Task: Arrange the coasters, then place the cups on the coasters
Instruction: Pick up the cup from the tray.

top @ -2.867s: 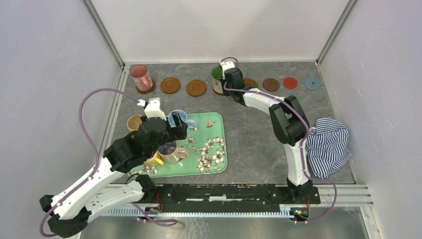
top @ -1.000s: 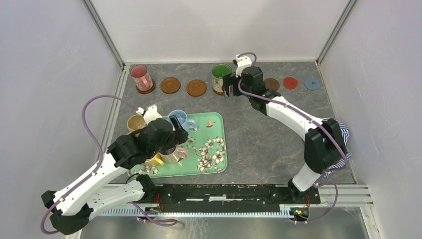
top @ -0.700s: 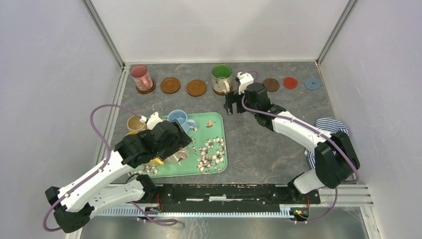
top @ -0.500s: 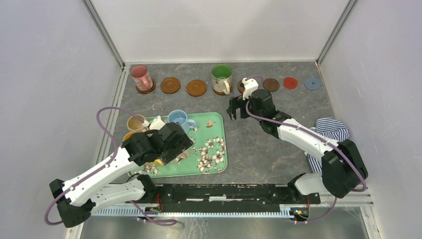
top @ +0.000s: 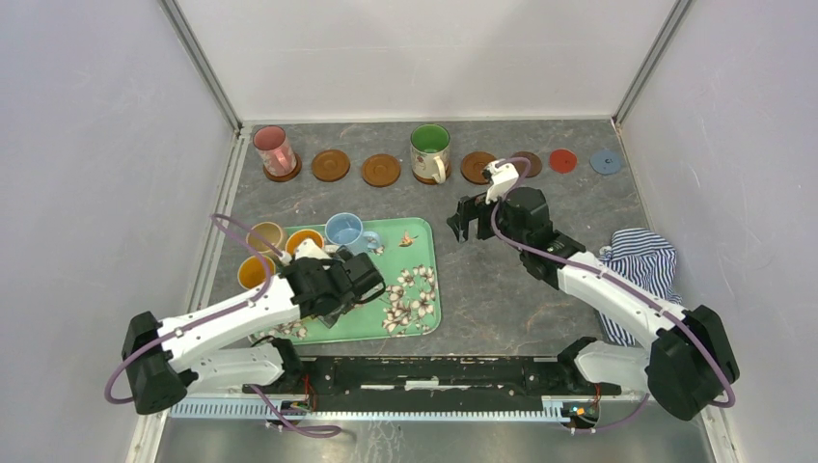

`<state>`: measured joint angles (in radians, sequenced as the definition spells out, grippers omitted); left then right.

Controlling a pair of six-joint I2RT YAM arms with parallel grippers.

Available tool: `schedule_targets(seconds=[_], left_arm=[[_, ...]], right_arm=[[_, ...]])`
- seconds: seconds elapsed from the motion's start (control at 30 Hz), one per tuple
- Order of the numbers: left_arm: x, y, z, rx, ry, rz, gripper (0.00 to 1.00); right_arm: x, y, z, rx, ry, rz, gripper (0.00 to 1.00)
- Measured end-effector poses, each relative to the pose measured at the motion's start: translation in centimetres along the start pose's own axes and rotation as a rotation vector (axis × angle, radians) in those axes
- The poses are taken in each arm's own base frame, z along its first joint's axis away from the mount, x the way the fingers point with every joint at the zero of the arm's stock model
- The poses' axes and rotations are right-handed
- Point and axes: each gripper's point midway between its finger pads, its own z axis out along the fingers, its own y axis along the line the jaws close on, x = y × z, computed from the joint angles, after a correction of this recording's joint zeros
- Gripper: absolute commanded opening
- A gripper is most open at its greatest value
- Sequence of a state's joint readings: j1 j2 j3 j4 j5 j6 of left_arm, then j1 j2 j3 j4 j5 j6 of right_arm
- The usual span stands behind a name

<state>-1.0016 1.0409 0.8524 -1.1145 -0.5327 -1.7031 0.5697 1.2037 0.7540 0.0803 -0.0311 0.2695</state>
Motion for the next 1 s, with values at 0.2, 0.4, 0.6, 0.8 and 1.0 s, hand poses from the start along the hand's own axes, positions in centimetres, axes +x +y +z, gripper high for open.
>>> schedule_targets(seconds=[0.2, 0.4, 0.6, 0.8, 1.0], left_arm=[[0.4, 1.4, 2.4, -0.136, -0.072, -0.062, 0.96], [0.9, 2.0, 3.8, -0.212, -0.115, -0.098, 0.85], [0.7, 1.9, 3.9, -0.213, -0.137, -0.118, 0.69], [0.9, 1.8, 3.8, -0.204, -0.147, -0.095, 0.51], [1.6, 0.9, 3.2, -0.173, -0.138, -0.067, 0.42]], right_arm=[[0.5, 0.3, -0.4, -0.016, 0.0, 0.006, 0.98], [0.6, 0.7, -0.4, -0.027, 0.003, 0.003, 0.98], [0.7, 0.8, -0.4, -0.03, 0.004, 0.001, 0.98], [0.7, 0.8, -0.4, -0.03, 0.004, 0.0, 0.98], [0.7, 0.8, -0.4, -0.03, 0.004, 0.0, 0.98]])
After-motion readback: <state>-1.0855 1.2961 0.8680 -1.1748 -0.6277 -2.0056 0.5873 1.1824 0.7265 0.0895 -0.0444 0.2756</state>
